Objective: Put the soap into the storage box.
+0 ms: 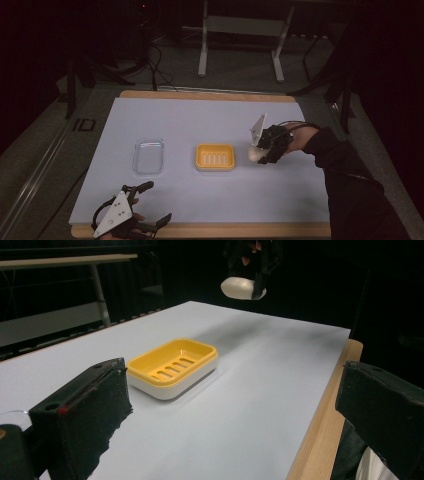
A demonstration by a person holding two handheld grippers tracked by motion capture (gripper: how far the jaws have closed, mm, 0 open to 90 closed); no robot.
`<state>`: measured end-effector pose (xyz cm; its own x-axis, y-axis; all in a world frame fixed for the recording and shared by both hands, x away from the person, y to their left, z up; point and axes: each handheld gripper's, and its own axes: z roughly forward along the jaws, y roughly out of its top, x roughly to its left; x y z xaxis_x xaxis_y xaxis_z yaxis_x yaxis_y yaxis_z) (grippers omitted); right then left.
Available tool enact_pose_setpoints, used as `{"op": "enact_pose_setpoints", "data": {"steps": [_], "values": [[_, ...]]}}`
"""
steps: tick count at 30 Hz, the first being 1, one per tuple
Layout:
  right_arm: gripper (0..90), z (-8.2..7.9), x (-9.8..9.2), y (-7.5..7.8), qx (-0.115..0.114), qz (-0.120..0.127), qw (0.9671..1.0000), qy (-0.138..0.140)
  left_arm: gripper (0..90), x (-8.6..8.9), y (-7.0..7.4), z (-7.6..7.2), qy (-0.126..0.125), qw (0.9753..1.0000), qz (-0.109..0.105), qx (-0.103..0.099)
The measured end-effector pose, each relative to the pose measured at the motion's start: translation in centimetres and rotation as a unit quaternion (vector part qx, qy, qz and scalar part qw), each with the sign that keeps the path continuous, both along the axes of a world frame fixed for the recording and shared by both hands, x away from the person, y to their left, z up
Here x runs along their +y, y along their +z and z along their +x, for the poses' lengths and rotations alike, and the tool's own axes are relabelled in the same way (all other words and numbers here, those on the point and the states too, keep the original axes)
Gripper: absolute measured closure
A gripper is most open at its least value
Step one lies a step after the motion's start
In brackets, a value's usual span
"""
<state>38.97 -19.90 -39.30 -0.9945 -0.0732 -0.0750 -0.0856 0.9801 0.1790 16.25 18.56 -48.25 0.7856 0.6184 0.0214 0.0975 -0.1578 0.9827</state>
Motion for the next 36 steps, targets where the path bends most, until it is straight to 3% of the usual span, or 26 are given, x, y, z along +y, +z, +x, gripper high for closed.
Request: {"op": "enact_pose_setpoints", "data": {"steps": [15,22,36], "values": [[49.7,0.7,3.1,0.9,-0.013,-0.001,0.9999,0.007,1.2,0.0,0.0,0.0,-0.003,1.0000,0.001,0.000],[49.7,1.1,4.6,0.6,-0.013,-0.018,0.9997,0.005,1.2,0.0,0.0,0.0,-0.006,1.0000,0.000,0.001],[49.7,1.4,7.0,0.4,-0.021,-0.001,0.9996,0.016,1.2,0.0,0.0,0.0,-0.007,1.0000,0.003,0.000]]}}
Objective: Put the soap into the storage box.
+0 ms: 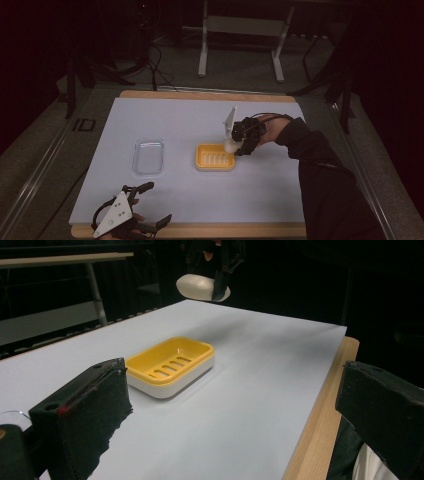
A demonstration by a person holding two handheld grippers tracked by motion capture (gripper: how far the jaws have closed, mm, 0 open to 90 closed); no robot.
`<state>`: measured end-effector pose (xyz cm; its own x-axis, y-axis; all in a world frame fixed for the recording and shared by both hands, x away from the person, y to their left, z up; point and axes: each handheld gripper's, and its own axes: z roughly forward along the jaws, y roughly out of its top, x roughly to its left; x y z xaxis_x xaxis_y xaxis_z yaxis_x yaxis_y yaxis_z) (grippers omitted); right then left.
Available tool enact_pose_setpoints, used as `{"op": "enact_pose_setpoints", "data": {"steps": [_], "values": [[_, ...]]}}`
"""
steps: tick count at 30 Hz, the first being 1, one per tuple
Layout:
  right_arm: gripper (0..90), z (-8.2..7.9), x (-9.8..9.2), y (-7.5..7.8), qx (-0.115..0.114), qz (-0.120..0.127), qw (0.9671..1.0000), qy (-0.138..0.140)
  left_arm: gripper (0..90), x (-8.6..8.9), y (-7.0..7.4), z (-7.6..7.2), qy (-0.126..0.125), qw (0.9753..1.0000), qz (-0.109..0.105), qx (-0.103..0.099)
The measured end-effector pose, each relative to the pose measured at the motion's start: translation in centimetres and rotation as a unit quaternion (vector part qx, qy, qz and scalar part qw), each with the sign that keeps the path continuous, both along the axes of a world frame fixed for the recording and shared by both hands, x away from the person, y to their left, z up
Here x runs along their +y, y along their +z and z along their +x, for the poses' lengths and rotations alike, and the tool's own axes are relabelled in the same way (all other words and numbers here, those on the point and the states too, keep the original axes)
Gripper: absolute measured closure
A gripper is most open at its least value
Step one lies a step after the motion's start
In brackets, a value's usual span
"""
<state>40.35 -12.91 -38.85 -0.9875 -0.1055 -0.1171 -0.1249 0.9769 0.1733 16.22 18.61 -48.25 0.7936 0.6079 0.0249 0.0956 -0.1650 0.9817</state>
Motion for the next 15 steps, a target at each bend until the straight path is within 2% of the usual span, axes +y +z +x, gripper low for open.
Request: {"op": "enact_pose_setpoints", "data": {"steps": [4,8,15], "values": [[49.7,0.2,0.5,0.0,-0.005,0.007,1.0000,-0.001,1.2,0.0,0.0,0.0,0.000,1.0000,0.000,0.000],[49.7,0.3,0.9,0.1,-0.001,0.017,0.9999,0.001,1.2,0.0,0.0,0.0,-0.001,1.0000,0.001,0.000],[49.7,0.3,1.8,-0.1,0.003,0.018,0.9998,0.003,1.2,0.0,0.0,0.0,-0.002,1.0000,0.001,0.000]]}}
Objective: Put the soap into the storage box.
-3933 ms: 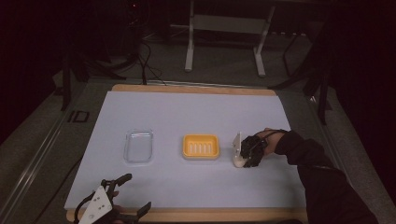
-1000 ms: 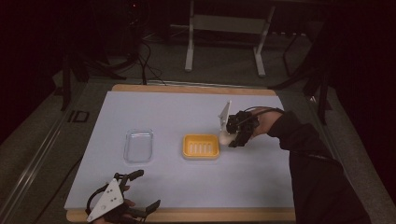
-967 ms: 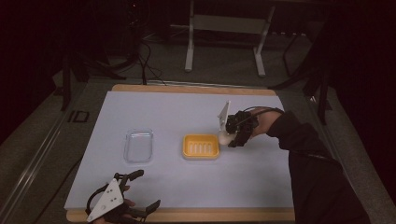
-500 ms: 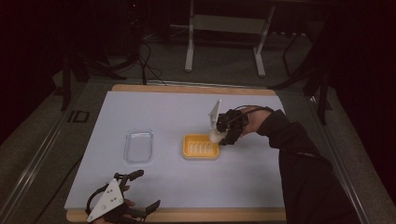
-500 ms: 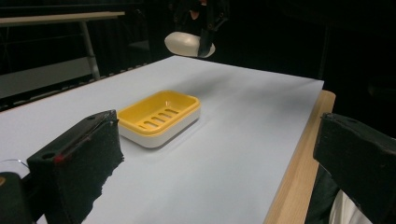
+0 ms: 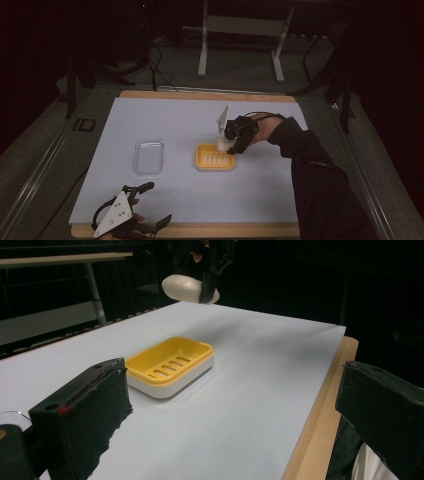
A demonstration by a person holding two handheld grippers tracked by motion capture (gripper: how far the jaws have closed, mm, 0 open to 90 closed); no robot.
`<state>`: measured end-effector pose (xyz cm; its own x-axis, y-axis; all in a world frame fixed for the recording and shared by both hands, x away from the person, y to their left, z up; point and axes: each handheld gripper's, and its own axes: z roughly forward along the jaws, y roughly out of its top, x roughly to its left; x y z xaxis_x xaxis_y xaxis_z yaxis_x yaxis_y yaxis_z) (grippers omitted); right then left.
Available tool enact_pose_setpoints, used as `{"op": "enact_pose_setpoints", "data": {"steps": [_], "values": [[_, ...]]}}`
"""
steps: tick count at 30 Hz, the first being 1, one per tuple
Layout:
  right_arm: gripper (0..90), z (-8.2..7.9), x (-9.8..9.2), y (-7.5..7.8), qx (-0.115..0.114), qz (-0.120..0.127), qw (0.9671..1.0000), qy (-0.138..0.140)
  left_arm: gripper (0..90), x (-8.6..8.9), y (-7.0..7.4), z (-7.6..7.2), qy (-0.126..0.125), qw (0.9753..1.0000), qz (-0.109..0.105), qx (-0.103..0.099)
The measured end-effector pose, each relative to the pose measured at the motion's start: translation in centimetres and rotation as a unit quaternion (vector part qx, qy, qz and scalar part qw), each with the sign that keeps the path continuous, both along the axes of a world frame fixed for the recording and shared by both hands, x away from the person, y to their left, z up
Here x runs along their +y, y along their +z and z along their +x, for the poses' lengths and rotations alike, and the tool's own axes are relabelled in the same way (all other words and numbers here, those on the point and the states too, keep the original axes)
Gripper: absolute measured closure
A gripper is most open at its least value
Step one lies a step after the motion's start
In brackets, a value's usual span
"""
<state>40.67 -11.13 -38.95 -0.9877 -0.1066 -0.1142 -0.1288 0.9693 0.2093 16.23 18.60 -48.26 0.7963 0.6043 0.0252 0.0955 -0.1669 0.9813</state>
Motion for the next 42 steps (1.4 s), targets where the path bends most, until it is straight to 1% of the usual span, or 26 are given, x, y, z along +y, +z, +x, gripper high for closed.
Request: {"op": "enact_pose_setpoints", "data": {"steps": [4,5,11,12,14,15,16,17,19,20,22,23,24,27,29,31,33,34,36,37,39,41,42], "values": [[49.7,-0.1,0.6,-0.1,-0.005,0.007,1.0000,0.004,1.2,0.0,0.0,0.0,-0.001,1.0000,0.000,0.000],[49.7,-0.1,0.9,-0.1,-0.003,0.013,0.9999,0.004,1.2,0.0,0.0,0.0,-0.001,1.0000,0.001,0.001],[49.7,-0.4,1.7,-0.1,-0.002,0.023,0.9996,0.017,1.2,0.0,0.0,0.0,-0.001,1.0000,0.000,0.000],[49.7,-0.4,1.9,-0.1,-0.001,0.029,0.9994,0.019,1.2,0.0,0.0,0.0,-0.001,1.0000,0.000,0.000],[49.7,-0.5,2.0,-0.2,0.000,0.030,0.9994,0.018,1.2,0.0,0.0,0.0,-0.002,1.0000,0.000,0.000],[49.7,-0.5,2.3,-0.2,0.002,0.037,0.9990,0.025,1.2,0.0,0.0,0.0,-0.002,1.0000,0.000,0.000],[49.7,-0.5,2.3,-0.2,0.002,0.037,0.9990,0.025,1.2,0.0,0.0,0.0,-0.002,1.0000,0.000,0.000],[49.7,-0.5,2.4,-0.2,0.003,0.044,0.9986,0.028,1.2,0.0,0.0,0.0,-0.002,1.0000,0.000,0.000],[49.7,-0.4,2.5,-0.2,0.005,0.051,0.9983,0.028,1.2,0.0,0.0,0.0,-0.002,1.0000,0.000,-0.002],[49.7,-0.4,2.5,-0.1,0.002,0.055,0.9981,0.030,1.2,0.0,0.0,0.0,-0.002,1.0000,0.000,-0.002],[49.7,-0.3,2.4,-0.1,0.004,0.059,0.9979,0.027,1.2,0.0,0.0,-0.1,-0.002,1.0000,-0.001,-0.002],[49.7,0.0,2.2,-0.1,0.005,0.066,0.9976,0.020,1.2,0.1,0.0,0.0,-0.002,1.0000,-0.002,-0.002],[49.7,0.0,2.1,-0.1,0.002,0.066,0.9976,0.022,1.2,0.1,0.0,0.0,-0.002,1.0000,-0.002,-0.002],[49.7,0.1,1.8,-0.1,0.004,0.072,0.9972,0.021,1.2,0.0,0.0,0.0,-0.002,1.0000,-0.001,-0.001],[49.7,0.1,1.6,-0.1,0.006,0.086,0.9959,0.025,1.2,0.0,0.0,0.0,-0.003,1.0000,0.000,-0.002],[49.7,0.2,1.5,-0.2,0.006,0.093,0.9953,0.025,1.2,0.0,0.0,0.0,-0.003,1.0000,0.002,-0.001],[49.7,0.2,1.5,-0.3,0.006,0.092,0.9955,0.026,1.2,0.0,0.0,0.0,-0.003,1.0000,0.002,-0.002],[49.7,0.2,1.5,-0.5,0.006,0.087,0.9959,0.026,1.2,0.0,0.0,0.0,-0.003,1.0000,0.001,-0.003],[49.7,0.1,1.7,-0.9,0.007,0.082,0.9963,0.026,1.2,0.0,0.0,-0.1,-0.002,1.0000,0.001,-0.003],[49.7,0.2,1.8,-1.3,0.006,0.075,0.9968,0.027,1.2,0.0,0.0,-0.1,-0.002,1.0000,0.001,-0.003],[49.7,0.2,1.9,-1.7,0.008,0.070,0.9972,0.024,1.2,0.1,0.0,-0.1,-0.002,1.0000,0.000,-0.003],[49.7,0.3,2.0,-1.9,0.008,0.071,0.9971,0.026,1.2,0.1,0.1,-0.1,-0.002,1.0000,-0.001,-0.004],[49.7,0.4,2.1,-2.3,0.009,0.068,0.9972,0.029,1.2,0.2,0.1,-0.1,-0.003,1.0000,-0.002,-0.004]]}}
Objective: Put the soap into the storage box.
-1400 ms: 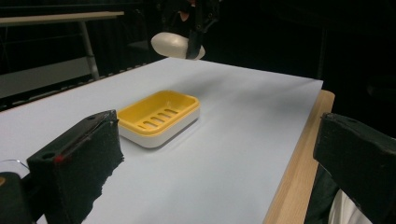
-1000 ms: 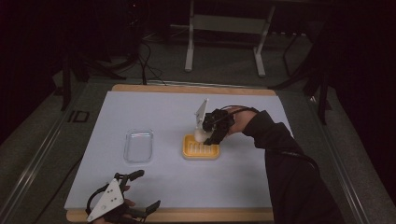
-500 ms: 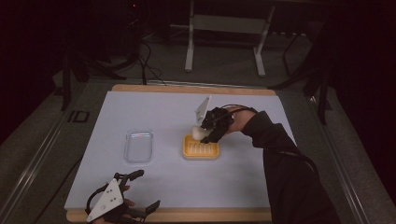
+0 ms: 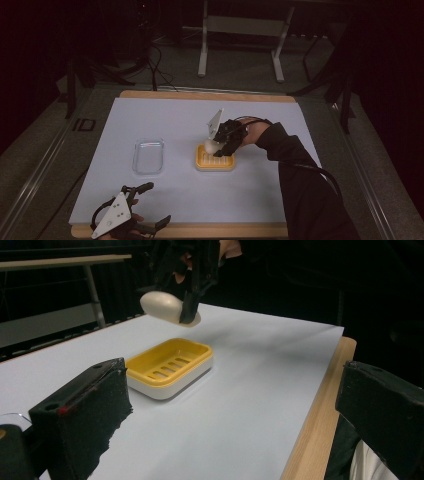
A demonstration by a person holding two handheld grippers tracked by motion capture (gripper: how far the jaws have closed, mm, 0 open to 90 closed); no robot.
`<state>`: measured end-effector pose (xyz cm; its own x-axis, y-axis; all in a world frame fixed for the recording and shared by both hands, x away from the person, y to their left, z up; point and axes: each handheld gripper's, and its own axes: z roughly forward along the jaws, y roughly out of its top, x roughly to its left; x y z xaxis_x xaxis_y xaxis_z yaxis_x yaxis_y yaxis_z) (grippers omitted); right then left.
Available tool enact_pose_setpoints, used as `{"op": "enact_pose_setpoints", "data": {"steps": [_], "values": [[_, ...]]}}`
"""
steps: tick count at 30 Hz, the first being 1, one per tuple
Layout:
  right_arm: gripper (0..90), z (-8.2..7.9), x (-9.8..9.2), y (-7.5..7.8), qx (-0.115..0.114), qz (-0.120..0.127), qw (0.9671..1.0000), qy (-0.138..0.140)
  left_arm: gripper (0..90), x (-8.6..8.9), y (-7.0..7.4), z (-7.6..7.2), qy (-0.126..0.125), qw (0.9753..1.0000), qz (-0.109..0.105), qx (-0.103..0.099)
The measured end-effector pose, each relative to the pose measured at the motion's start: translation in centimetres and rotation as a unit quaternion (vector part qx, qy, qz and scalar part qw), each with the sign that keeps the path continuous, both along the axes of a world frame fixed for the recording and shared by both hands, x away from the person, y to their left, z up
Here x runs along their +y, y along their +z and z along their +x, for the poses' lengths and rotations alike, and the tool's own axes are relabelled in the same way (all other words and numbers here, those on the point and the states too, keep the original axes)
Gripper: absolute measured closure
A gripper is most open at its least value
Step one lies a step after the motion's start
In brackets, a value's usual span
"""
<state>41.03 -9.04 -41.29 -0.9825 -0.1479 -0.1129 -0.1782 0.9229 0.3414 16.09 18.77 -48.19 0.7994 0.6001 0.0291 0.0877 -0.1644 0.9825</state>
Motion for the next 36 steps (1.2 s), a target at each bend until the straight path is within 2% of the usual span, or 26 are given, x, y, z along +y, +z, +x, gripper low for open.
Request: {"op": "enact_pose_setpoints", "data": {"steps": [5,8,12,13,22,26,28,33,36], "values": [[49.7,0.1,0.3,-1.1,-0.005,-0.013,0.9999,0.004,1.2,0.0,0.0,0.0,-0.003,1.0000,0.000,0.000],[49.8,0.3,0.6,-2.3,-0.003,-0.026,0.9996,0.004,1.2,-0.1,0.0,-0.1,-0.005,1.0000,0.001,0.000],[49.7,0.5,0.5,-2.9,0.005,-0.025,0.9997,0.005,1.2,-0.1,0.0,-0.1,-0.005,1.0000,0.001,0.000],[49.7,0.6,0.4,-3.4,0.002,-0.026,0.9997,0.000,1.2,-0.1,0.0,0.0,-0.006,1.0000,0.001,0.001],[49.7,1.0,0.7,-4.6,-0.004,-0.034,0.9994,-0.007,1.2,0.0,0.0,-0.1,-0.005,1.0000,0.000,0.000],[49.7,1.2,0.7,-5.2,0.006,-0.032,0.9994,-0.014,1.2,-0.1,0.0,-0.1,-0.006,1.0000,0.001,0.000],[49.7,1.4,0.7,-5.8,0.011,-0.039,0.9990,-0.016,1.2,0.0,0.0,-0.1,-0.007,1.0000,0.000,0.001],[49.7,1.5,0.7,-6.4,0.011,-0.043,0.9988,-0.022,1.2,0.0,0.0,0.0,-0.007,1.0000,-0.001,0.001],[49.7,1.7,0.8,-6.6,0.016,-0.036,0.9987,-0.032,1.2,-0.1,0.0,0.0,-0.008,1.0000,0.001,0.001]]}}
